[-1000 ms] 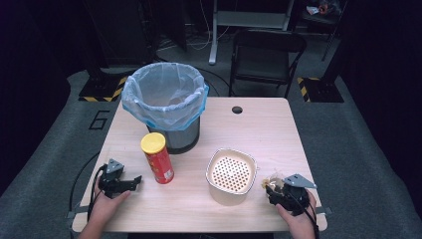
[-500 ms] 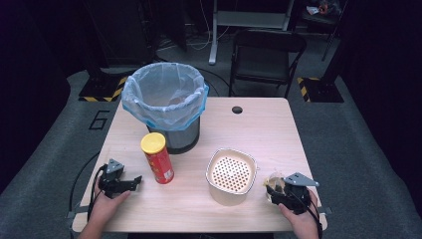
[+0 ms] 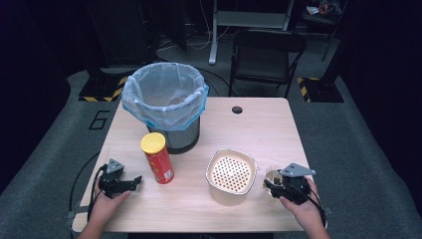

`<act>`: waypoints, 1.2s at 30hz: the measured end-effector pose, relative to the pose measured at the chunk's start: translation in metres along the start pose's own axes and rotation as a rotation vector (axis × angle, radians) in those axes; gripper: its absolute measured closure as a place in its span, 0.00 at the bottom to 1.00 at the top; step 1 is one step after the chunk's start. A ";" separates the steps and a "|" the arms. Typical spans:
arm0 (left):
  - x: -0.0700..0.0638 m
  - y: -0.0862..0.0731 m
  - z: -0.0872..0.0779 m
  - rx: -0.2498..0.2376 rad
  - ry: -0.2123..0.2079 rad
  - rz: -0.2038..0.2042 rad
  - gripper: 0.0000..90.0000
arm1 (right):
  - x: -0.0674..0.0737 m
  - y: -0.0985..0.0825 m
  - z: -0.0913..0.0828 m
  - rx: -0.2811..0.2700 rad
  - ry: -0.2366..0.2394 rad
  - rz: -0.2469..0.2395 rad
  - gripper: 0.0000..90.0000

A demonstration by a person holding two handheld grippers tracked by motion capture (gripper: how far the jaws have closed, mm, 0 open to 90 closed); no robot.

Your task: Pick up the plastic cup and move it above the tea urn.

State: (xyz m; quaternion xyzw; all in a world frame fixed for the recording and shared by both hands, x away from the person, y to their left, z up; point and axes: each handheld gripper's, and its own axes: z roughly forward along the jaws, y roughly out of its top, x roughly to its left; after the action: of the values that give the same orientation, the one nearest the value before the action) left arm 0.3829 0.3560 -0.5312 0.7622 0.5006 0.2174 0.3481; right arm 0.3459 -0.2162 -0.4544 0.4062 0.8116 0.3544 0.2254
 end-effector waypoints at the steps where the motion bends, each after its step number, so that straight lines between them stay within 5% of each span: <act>1: 0.000 0.000 0.000 0.000 0.000 0.000 0.15 | -0.002 0.003 0.000 0.001 0.006 0.002 0.41; 9: 0.000 0.000 0.000 0.000 0.000 0.001 0.15 | -0.026 0.041 -0.007 -0.051 0.031 0.003 0.41; 15: 0.000 0.000 0.000 0.000 0.000 -0.001 0.15 | -0.031 0.052 -0.007 -0.064 0.036 0.004 0.41; 22: 0.000 0.000 0.000 0.000 0.000 0.000 0.14 | -0.034 0.065 -0.003 -0.076 0.040 -0.050 0.41; 36: 0.000 0.000 0.000 0.000 0.000 0.000 0.14 | -0.044 0.105 0.018 -0.096 0.178 -0.150 0.42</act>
State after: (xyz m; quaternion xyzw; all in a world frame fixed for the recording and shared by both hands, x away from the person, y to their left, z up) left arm 0.3829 0.3560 -0.5312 0.7624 0.5003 0.2174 0.3482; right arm 0.4354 -0.2013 -0.3830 0.3002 0.8386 0.4094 0.1975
